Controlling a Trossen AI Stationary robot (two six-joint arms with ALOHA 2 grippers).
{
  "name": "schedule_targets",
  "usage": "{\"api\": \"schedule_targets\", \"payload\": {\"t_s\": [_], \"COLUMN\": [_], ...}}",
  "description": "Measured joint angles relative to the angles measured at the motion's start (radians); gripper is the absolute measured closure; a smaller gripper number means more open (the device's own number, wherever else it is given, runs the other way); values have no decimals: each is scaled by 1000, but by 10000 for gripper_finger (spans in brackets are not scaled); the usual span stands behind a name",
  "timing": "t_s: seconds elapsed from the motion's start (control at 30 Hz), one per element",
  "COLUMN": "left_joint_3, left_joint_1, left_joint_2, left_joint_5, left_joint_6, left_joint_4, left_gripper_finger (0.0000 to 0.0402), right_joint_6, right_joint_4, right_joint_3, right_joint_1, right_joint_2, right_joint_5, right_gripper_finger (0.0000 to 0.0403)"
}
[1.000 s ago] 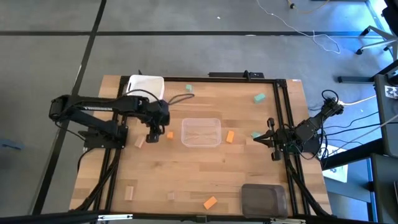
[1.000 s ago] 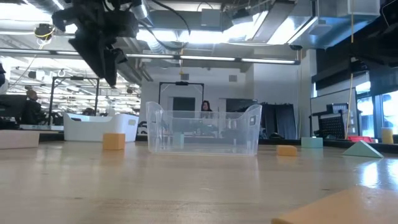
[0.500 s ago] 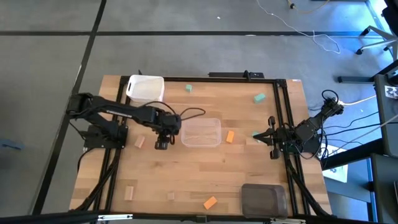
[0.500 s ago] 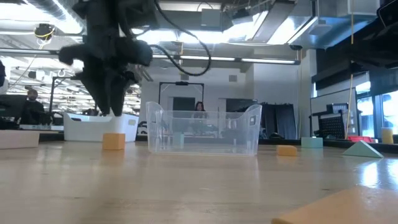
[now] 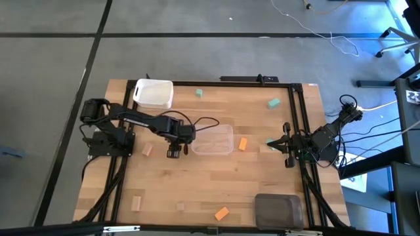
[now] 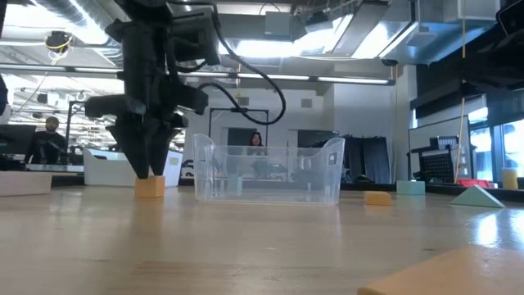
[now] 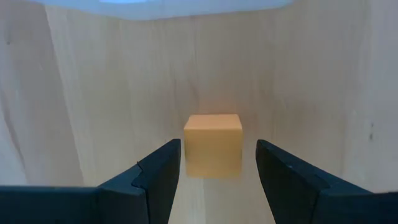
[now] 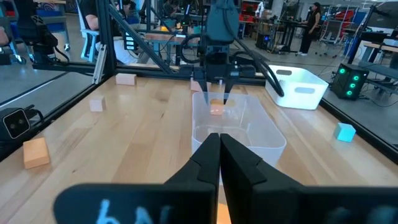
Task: Sort & place blocks by color
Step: Put the top left yellow block into the white bin
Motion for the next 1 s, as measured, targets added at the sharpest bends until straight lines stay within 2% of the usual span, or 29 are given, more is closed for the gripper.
{"api": "schedule_targets", "payload": {"t_s": [0.37, 0.47, 0.63, 0.8, 1.0], "left_joint_3": [5, 5, 4, 3, 32], "left_joint_1": [-4, -4, -1, 17, 52], "left_joint_2": [112, 122, 122, 117, 39], "left_joint_5": [6, 7, 18, 62, 67], "left_joint_6": [-8, -11, -74, -117, -209], "left_joint_4": [16, 14, 9, 11, -39], "left_gripper_finger": [200, 212, 278, 278, 278], "right_joint_6": [-1, 0, 0, 1, 1], "right_joint_4": [0, 0, 0, 0, 0], "right_joint_3": [0, 0, 0, 0, 0], "right_joint_1": [0, 0, 0, 0, 0], "right_joint_2": [0, 0, 0, 0, 0], "right_joint_5": [0, 0, 0, 0, 0], "right_gripper_finger": [389, 389, 389, 389, 389]}}
